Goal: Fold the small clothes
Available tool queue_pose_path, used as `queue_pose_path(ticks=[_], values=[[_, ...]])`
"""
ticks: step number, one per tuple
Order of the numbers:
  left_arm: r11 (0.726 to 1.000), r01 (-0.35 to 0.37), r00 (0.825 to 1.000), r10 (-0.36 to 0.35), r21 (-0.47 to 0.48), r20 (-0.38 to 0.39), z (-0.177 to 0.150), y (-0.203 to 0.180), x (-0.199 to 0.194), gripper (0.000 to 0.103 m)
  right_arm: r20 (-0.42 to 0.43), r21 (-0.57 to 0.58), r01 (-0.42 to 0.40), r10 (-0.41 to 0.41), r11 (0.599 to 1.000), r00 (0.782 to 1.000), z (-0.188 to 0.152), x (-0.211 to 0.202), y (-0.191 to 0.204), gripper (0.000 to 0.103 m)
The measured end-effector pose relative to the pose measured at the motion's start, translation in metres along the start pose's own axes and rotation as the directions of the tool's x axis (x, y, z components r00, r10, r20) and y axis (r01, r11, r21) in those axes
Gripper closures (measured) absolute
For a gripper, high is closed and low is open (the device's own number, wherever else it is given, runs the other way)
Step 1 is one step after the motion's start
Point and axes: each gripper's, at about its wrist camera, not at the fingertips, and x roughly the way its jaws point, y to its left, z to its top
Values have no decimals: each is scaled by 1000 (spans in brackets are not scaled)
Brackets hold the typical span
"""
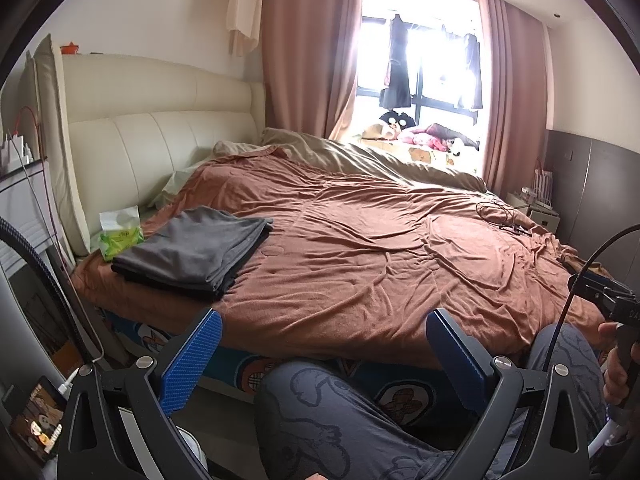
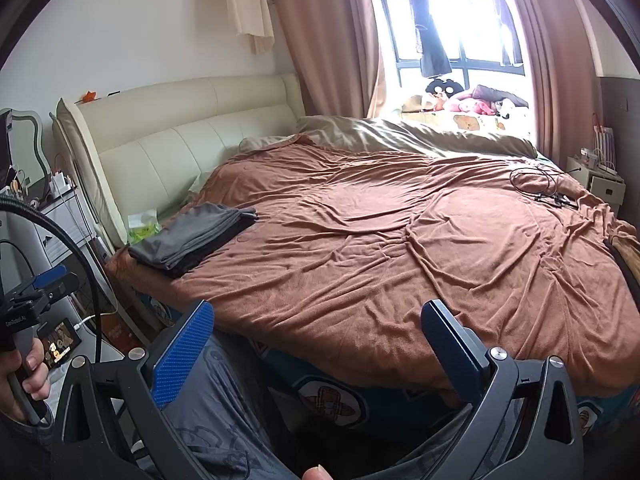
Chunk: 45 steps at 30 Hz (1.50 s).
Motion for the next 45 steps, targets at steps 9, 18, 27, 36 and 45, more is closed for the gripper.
queue_pose_path(ticks=[9,18,27,36,45], values=[[1000,-1,1000,1,0,5,0,0,0,1,-3,3,3,-3,1000,1000,2,-1,-2,0],[1000,-2,1000,2,-4,6,0,1,-3,1,-4,-4,-1,1,1000,1000,1,-1,-3,0],[1000,-2,1000,2,-4,9,0,0,-5,0,2,0,8,-8,1000,1000,0,-3,-4,0],[1000,0,1000,0,-9,12,2,-2,-8,0,12,1,11,-11,1000,1000,-1,-8,-6,0],[1000,0,1000,0,-9,15,3,-3,-9,1,21,-3,21,-21,1000,1000,-4,-14,-6,0]])
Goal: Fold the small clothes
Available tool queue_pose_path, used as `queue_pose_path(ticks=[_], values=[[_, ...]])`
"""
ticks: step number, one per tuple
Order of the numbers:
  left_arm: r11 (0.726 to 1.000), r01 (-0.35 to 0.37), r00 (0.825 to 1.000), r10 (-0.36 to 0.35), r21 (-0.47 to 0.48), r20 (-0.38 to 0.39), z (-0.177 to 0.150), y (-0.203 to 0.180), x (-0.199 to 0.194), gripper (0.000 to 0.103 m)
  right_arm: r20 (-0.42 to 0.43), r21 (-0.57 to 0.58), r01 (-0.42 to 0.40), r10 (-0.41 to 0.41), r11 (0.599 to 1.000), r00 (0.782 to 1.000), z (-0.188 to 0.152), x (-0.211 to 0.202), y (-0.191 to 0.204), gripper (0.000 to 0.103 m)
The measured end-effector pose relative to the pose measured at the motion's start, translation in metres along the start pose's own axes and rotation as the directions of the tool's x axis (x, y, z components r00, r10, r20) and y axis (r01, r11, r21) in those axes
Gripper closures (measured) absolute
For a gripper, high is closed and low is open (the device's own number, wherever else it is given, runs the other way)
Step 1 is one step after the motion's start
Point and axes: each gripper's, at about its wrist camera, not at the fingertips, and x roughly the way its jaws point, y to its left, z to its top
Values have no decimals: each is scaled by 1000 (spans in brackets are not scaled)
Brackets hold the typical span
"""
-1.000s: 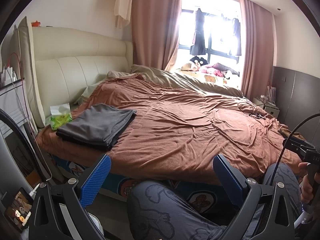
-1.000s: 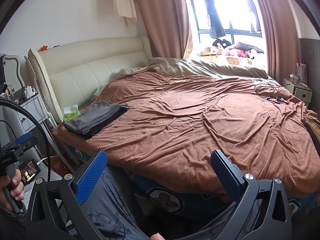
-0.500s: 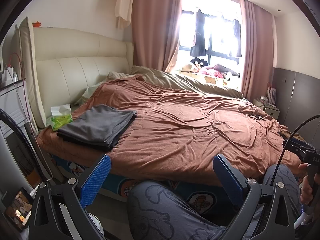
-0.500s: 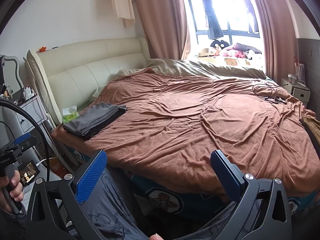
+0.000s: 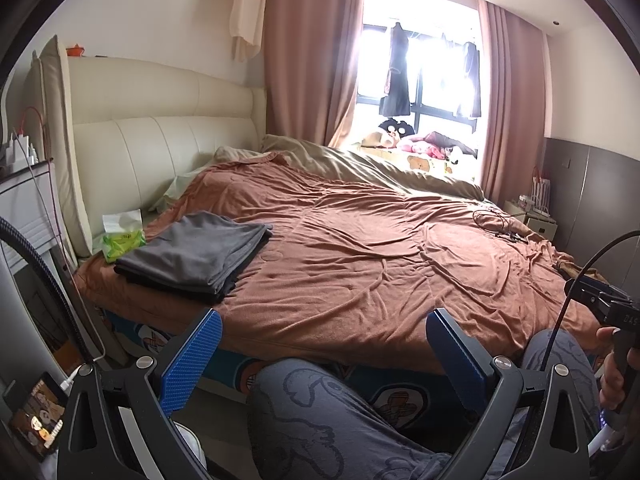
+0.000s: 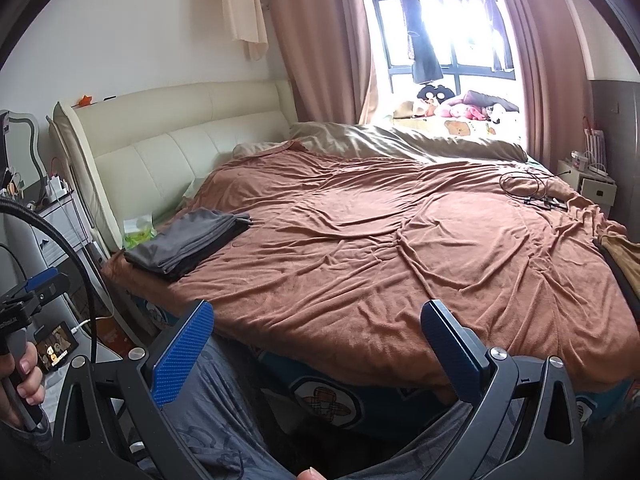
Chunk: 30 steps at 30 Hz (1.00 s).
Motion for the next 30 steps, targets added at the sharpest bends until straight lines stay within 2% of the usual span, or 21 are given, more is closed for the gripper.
queue_pose_path(ticks=[13,30], values=[[1000,0,1000,0,0,11,3,-4,-7,0,16,-26,43,-42,999,999,-4,-8,5,0],[1000,2,999,-2,7,48,-6,-20,-30,0,28,-20,44,-43,999,999,-9,-17,2,0]])
